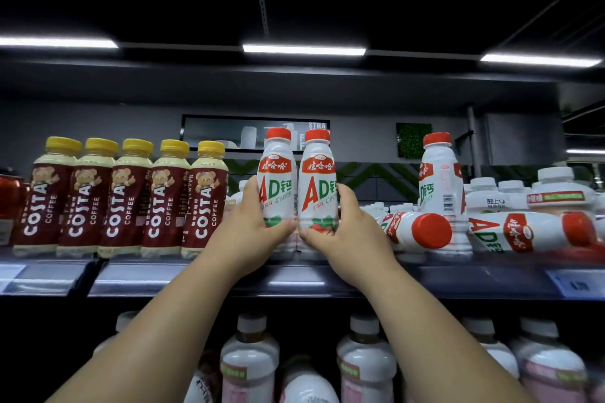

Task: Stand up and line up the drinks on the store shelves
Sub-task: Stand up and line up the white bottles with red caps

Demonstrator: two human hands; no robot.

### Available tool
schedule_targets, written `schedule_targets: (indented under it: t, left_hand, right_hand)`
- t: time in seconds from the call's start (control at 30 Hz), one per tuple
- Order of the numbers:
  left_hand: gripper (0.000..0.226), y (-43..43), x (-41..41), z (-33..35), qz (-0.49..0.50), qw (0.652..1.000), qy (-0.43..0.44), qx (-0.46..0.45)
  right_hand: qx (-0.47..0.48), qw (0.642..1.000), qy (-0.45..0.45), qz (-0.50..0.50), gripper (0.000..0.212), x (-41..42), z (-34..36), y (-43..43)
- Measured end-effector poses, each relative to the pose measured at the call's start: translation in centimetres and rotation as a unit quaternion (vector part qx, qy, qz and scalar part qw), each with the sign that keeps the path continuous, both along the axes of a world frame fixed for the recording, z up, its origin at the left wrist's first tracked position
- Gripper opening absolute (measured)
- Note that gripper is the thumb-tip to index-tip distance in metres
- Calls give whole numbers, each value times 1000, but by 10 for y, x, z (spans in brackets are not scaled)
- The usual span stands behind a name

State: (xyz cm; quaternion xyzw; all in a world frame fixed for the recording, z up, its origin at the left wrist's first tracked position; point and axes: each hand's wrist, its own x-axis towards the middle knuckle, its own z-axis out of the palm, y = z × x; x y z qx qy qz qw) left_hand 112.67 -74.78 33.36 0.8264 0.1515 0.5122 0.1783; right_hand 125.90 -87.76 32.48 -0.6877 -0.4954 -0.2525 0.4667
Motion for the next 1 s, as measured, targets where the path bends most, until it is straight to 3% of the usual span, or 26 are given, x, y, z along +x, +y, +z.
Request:
schedule_targets:
  t: [0.4, 0.53, 0.7, 0.9, 1.0]
  left_hand:
    - [72, 0, -1, -1, 19, 1000, 7, 14]
    - [101, 0, 0, -3, 40, 999, 1, 36]
    - [108, -5, 0, -9, 58, 994, 7, 88]
    - [102, -11, -5, -10, 69, 988, -9, 141]
    - [96, -16, -7, -11, 104, 981, -7, 166]
  right_hand:
    - [14, 1000, 3, 15, 76, -1, -1, -2]
    - [43, 998, 22, 30, 67, -3, -1, -1]
    - [82, 996, 16, 10, 72, -6, -3, -1]
    - [120, 991, -62, 16, 60, -24, -12, -29]
    - [175, 970, -165, 36, 53, -34, -17, -66]
